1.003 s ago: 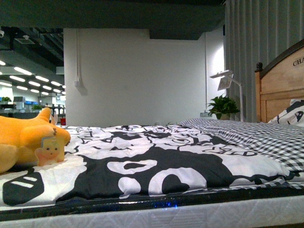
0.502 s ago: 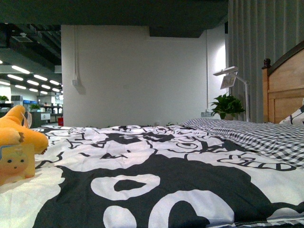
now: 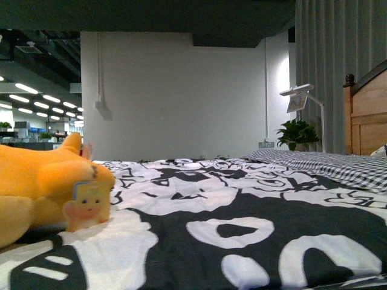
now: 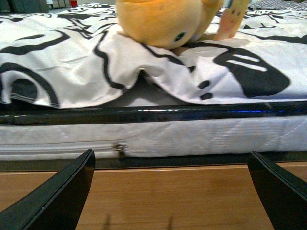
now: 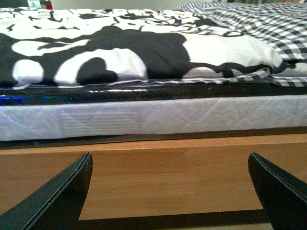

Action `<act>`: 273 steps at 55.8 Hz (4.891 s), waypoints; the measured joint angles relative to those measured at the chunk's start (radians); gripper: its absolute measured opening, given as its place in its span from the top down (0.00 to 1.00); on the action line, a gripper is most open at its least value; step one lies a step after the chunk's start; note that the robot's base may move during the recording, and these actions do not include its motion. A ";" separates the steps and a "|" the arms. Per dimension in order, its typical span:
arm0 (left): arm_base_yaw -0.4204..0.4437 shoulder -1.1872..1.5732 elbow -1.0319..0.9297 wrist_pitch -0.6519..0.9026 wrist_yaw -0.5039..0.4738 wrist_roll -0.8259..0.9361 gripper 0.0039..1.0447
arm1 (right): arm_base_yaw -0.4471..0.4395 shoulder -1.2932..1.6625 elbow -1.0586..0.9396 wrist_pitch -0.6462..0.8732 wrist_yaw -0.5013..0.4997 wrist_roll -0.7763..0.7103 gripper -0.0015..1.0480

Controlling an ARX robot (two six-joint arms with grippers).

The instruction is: Put away toys

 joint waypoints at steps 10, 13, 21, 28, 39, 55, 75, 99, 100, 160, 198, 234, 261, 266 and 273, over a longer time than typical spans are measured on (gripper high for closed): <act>0.000 -0.001 0.000 0.000 0.000 0.000 0.06 | 0.000 -0.001 0.000 0.000 -0.002 0.000 0.06; 0.000 0.002 0.000 0.000 0.000 0.000 0.06 | 0.000 0.002 0.000 0.000 -0.002 0.000 0.06; 0.000 0.000 0.000 0.000 0.000 0.000 0.06 | 0.000 0.001 0.000 0.001 -0.002 0.000 0.06; -0.001 0.000 0.000 0.000 -0.003 0.000 0.06 | 0.000 0.000 0.000 0.000 -0.003 0.000 0.06; -0.001 0.000 0.000 0.000 -0.004 0.000 0.06 | 0.000 0.000 0.000 0.000 -0.008 0.000 0.06; 0.000 0.000 0.000 0.000 -0.002 0.000 0.06 | 0.016 0.008 0.002 -0.011 0.057 0.032 0.06; -0.001 0.000 0.000 0.000 -0.002 0.000 0.06 | 0.189 0.454 0.121 0.361 0.206 0.222 0.06; 0.000 0.000 0.000 0.000 -0.002 0.000 0.06 | 0.246 1.056 0.409 0.730 0.113 0.182 0.06; 0.000 0.000 0.000 0.000 -0.002 0.000 0.06 | 0.246 1.068 0.417 0.733 0.111 0.182 0.06; 0.000 0.000 0.000 0.000 -0.002 0.000 0.06 | 0.438 1.633 1.014 0.821 0.197 0.027 0.06; 0.000 0.000 0.000 0.000 -0.002 0.000 0.06 | 0.488 1.809 1.125 0.978 0.374 -0.262 0.06; 0.000 0.000 0.000 0.000 -0.002 0.000 0.06 | 0.508 1.842 1.171 0.949 0.397 -0.440 0.06; 0.000 0.000 0.000 0.000 -0.002 0.000 0.06 | 0.520 1.933 1.254 0.934 0.434 -0.466 0.06; 0.000 0.000 0.000 0.000 -0.002 0.000 0.06 | 0.520 1.958 1.281 0.929 0.452 -0.470 0.06; 0.000 0.000 0.000 0.000 -0.002 0.000 0.06 | 0.514 1.992 1.317 0.916 0.477 -0.477 0.06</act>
